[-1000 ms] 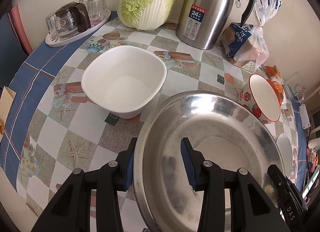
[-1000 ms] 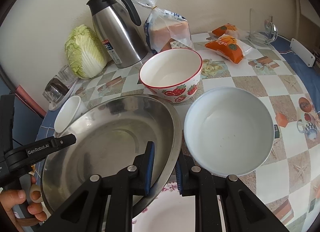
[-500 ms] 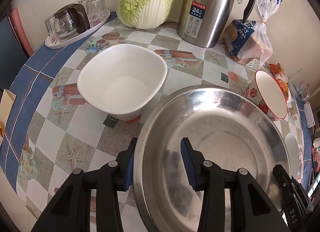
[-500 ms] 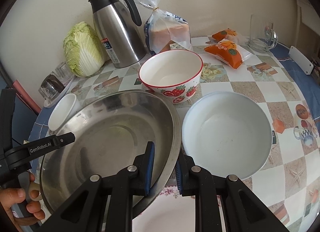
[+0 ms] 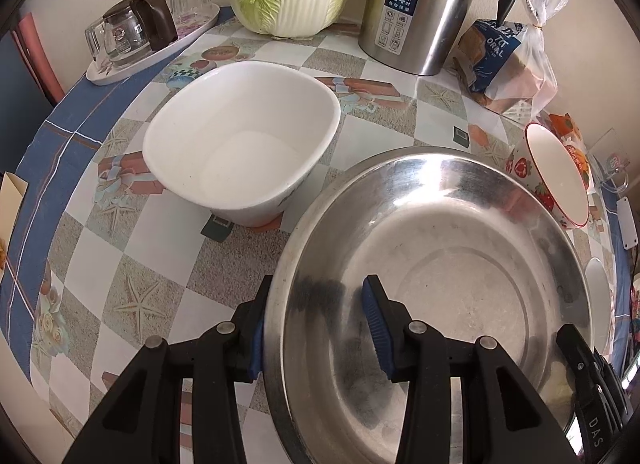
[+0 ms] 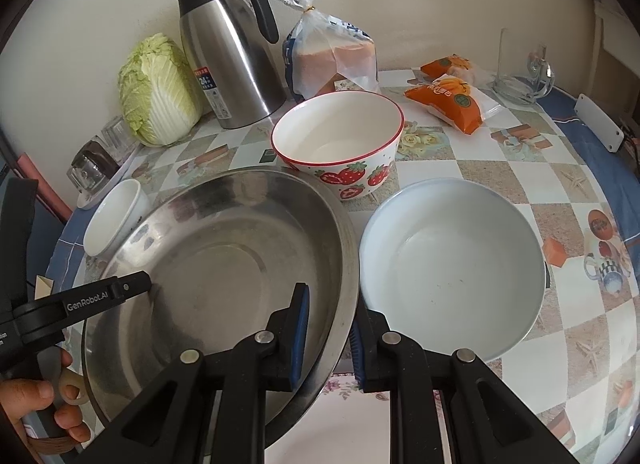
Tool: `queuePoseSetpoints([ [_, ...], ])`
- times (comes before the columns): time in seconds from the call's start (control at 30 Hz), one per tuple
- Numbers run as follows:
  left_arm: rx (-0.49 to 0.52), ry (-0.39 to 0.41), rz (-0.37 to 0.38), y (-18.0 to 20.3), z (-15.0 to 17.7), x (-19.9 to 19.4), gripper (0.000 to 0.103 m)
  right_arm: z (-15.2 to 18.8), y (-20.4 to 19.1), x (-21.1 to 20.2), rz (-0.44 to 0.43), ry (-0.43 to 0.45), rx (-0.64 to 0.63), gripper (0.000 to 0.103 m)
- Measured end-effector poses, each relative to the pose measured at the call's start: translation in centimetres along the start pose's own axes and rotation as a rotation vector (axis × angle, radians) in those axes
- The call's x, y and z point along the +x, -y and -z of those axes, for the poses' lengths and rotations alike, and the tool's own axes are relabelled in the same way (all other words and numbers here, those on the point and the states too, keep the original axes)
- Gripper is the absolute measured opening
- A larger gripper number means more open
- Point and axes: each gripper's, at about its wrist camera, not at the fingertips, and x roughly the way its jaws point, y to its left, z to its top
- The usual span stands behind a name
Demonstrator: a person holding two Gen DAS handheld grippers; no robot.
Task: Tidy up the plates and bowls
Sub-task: 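Lower the steel basin onto the table and open both tools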
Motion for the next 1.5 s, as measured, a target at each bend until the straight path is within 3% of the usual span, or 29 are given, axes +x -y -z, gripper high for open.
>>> queuePoseSetpoints([
  [0.33,-0.014,-0.028,-0.055,-0.6,0.2,-0.4,0.051,-0.2,-0.2,-0.4,0.026,-0.031,-0.024,0.021],
  [0.47,-0.017,-0.019,-0.057,-0.8,0.3,-1.2,0.059,-0.4,-0.3,-1.0,0.038,-0.037,-0.037,0.022],
  [0.93,-0.017,-0.019,-0.056,-0.8,0.6,-1.4,0.059,-0.3,0.6,-1.1,0.052,-0.055,-0.010,0.034],
  [1.27,0.021,-0.002,0.005,0.4,0.6,-1.4,0.059,-0.2,0.1,-0.7,0.009,-0.018,0.003,0.035],
  [1.5,0.025,0.009,0.006,0.6,0.4,-1.3,0.060,-0.3,0.2,-0.5,-0.006,0.000,0.025,0.035],
])
